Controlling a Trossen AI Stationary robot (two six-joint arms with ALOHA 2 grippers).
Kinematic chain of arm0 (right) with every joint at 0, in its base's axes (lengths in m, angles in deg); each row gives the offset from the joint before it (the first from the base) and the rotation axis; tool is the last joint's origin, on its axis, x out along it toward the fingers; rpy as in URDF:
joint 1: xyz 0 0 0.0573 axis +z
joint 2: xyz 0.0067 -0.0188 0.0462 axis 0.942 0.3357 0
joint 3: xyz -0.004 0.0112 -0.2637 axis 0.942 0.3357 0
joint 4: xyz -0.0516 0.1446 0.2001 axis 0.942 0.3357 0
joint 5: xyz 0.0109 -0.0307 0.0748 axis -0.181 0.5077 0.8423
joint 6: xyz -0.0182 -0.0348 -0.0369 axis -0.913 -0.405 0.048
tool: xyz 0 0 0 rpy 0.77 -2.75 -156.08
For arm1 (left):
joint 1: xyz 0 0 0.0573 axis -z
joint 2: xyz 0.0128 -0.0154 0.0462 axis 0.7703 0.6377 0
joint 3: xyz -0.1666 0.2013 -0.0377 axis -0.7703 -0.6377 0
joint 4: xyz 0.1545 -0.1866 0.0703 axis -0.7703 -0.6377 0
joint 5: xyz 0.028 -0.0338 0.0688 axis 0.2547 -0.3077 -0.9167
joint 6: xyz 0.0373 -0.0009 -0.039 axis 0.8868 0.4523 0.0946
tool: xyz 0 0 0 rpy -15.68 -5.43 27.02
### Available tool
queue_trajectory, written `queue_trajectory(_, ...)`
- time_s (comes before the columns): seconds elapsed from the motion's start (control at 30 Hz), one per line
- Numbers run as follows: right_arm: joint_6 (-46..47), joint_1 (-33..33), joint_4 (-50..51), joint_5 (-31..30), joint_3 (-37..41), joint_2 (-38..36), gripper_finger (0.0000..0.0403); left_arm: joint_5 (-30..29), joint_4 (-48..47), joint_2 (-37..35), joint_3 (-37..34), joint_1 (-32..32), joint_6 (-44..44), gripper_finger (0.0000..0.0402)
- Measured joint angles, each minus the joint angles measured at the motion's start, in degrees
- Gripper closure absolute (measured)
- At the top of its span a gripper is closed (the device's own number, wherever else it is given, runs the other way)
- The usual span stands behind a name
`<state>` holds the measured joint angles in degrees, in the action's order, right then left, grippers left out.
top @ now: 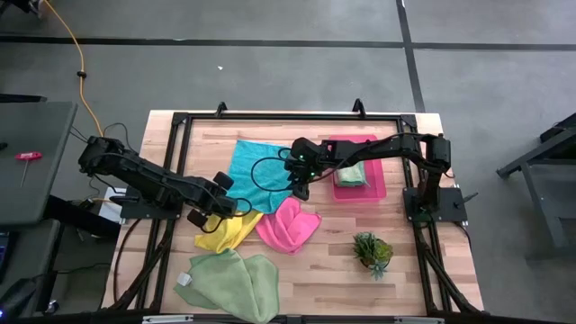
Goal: Fold microfiber towels
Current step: Fold the blue microfiber cloth
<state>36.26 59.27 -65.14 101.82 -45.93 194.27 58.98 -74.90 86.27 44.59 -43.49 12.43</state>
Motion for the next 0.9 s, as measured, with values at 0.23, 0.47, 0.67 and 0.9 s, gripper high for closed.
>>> queue_trajectory(0.23, 0.0, 0.0, 0.0, 0.0, 0.0, 0.0, 0.0231, -0.2, 0.51, -0.18, 0.0, 0.0, 0.0, 0.0271)
queue_trajectory(0.47, 0.0, 0.0, -0.02, -0.02, 0.0, 0.0, 0.0231, -1.09, 0.4, -2.14, 1.15, 0.0, 0.0, 0.0271)
queue_trajectory(0.67, 0.0, -0.11, -0.68, -0.03, 0.0, 0.0, 0.0231, -0.84, 0.0, -4.81, 1.68, 0.02, 0.0, 0.0271)
queue_trajectory(0.9, 0.0, -0.12, -0.74, -0.04, 0.0, 0.0, 0.0231, 2.81, 0.57, -4.83, 1.68, 0.02, -0.01, 0.0271)
